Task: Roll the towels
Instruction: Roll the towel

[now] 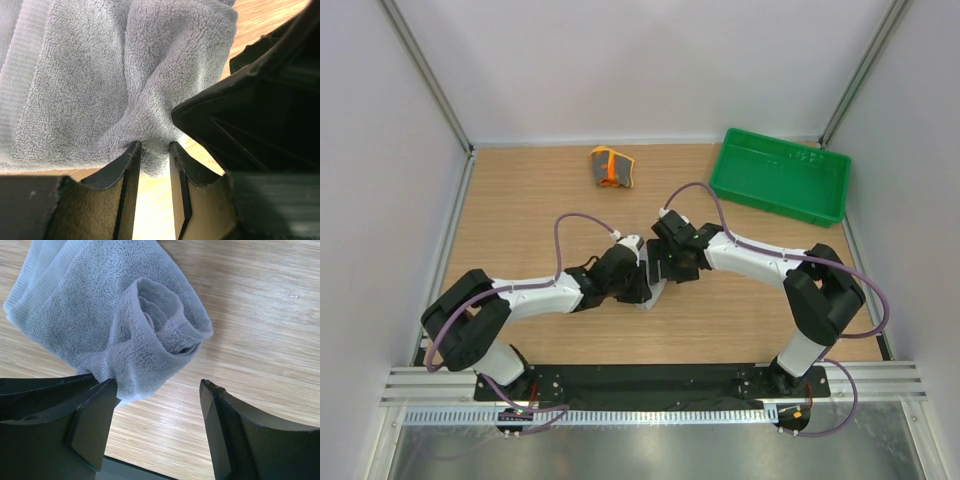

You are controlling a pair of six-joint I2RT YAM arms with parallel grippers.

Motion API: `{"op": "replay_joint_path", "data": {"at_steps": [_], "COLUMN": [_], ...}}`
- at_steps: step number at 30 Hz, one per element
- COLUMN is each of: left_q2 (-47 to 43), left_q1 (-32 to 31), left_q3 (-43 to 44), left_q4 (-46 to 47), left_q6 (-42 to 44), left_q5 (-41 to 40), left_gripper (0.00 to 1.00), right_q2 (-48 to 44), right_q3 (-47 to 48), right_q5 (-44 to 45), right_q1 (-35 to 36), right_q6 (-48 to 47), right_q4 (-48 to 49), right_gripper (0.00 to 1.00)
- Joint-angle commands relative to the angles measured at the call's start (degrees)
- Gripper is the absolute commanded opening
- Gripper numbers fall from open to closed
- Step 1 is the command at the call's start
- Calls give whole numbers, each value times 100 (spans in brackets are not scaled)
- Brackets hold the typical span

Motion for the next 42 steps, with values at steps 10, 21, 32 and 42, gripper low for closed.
{"op": "replay_joint_path", "data": {"at_steps": [10, 21, 32, 42], "left_q2": [394, 377, 122, 148], "left_q1": [56, 399, 645, 662], "left_q3": [-99, -248, -485, -485], "left_q4": [-207, 91, 241, 188], "left_q6": [160, -7, -131, -104], "left_q5": [-149, 528, 950, 968], "left_gripper": [34, 34, 33, 34], "right_q2": [-1196, -1858, -830, -469], "right_q3": [-727, -3032, -3306, -3104], "right_q5": [-702, -1784, -1775, -1837], "right_q1": [-65, -602, -593, -593], "right_q6": [-246, 633, 800, 791], "right_q4": [1222, 4413, 5432, 5276], "right_gripper": [89, 93, 85, 39]}}
